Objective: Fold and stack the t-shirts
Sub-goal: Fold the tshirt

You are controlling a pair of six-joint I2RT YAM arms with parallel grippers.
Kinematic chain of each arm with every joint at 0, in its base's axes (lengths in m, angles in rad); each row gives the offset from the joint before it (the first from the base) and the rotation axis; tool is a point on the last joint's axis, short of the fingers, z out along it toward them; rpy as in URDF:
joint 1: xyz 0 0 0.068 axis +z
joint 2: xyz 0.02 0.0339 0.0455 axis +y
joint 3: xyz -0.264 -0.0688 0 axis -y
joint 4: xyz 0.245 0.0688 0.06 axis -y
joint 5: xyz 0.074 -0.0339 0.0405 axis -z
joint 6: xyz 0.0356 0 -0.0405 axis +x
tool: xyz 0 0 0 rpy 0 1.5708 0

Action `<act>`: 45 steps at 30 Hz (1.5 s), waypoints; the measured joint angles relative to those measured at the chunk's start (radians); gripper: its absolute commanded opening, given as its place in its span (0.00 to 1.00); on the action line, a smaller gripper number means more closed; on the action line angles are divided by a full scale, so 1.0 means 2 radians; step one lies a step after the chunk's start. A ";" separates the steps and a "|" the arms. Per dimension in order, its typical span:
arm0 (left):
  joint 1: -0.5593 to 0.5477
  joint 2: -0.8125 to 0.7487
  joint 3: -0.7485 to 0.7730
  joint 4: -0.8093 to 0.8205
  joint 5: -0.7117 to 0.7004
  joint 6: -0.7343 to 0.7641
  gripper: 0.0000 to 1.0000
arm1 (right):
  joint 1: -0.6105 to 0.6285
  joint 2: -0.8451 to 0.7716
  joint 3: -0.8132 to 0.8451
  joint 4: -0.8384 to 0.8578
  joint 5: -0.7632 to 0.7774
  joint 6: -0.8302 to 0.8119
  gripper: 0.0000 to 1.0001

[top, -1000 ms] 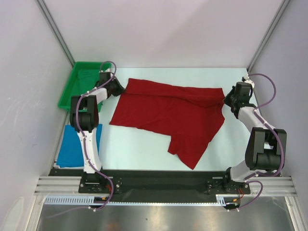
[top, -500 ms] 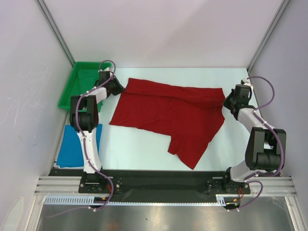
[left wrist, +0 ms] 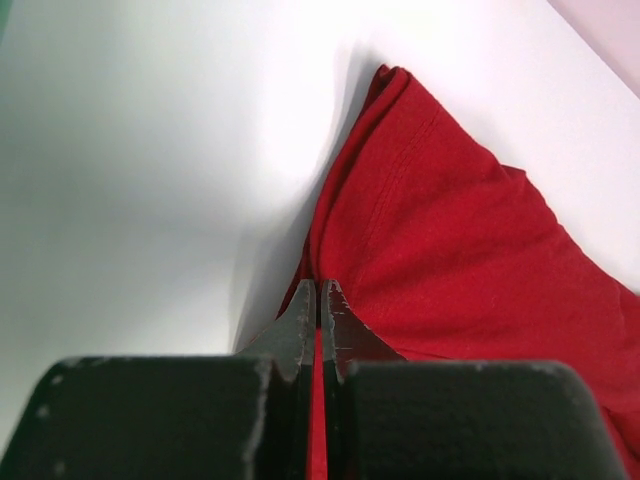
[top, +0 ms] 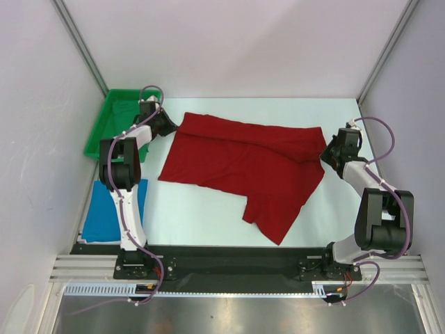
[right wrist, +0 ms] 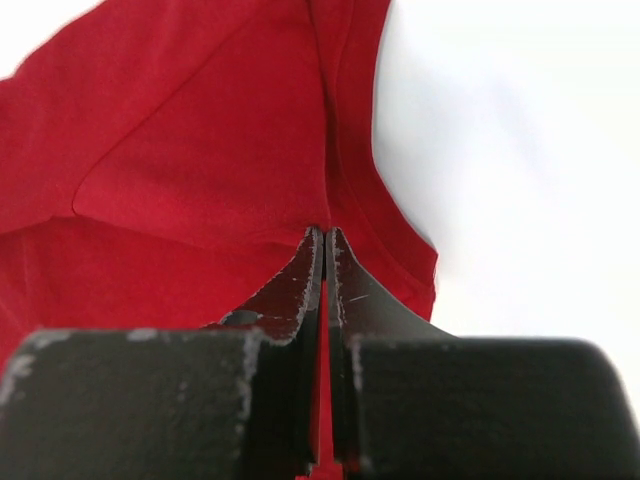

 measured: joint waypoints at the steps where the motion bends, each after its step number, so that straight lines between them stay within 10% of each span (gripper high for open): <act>1: 0.000 0.000 0.002 0.000 0.000 0.000 0.00 | 0.001 0.000 -0.002 0.000 0.000 0.001 0.00; 16: 0.000 0.003 0.029 0.005 0.010 -0.005 0.00 | -0.002 0.008 0.006 -0.003 0.000 0.005 0.00; 45: -0.001 0.179 0.276 0.137 0.056 -0.098 0.00 | -0.021 0.279 0.402 0.065 -0.036 -0.020 0.00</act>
